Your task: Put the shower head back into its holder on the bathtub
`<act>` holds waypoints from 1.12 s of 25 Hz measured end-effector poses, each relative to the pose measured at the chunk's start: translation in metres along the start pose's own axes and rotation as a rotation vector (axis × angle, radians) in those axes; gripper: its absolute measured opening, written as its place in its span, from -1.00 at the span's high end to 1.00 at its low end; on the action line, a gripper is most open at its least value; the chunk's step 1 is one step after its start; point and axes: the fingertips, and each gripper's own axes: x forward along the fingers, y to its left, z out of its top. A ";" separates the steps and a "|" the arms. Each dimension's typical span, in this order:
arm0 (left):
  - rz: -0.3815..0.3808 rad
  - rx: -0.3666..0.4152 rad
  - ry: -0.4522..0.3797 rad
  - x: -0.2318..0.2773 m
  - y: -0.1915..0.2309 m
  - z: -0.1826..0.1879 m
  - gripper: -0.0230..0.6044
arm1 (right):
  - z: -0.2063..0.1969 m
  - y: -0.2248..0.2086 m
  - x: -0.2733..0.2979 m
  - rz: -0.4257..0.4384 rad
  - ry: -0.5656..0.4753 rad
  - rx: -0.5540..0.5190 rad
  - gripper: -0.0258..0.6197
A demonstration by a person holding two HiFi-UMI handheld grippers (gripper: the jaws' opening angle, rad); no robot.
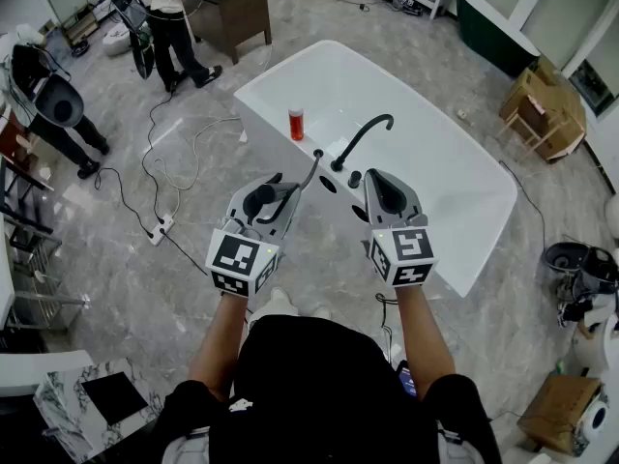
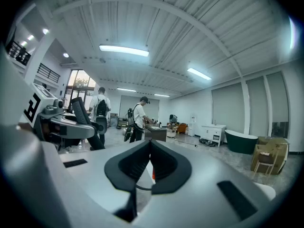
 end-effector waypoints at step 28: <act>0.011 0.006 -0.034 0.027 0.002 0.014 0.47 | -0.002 -0.020 0.017 0.031 -0.024 0.038 0.85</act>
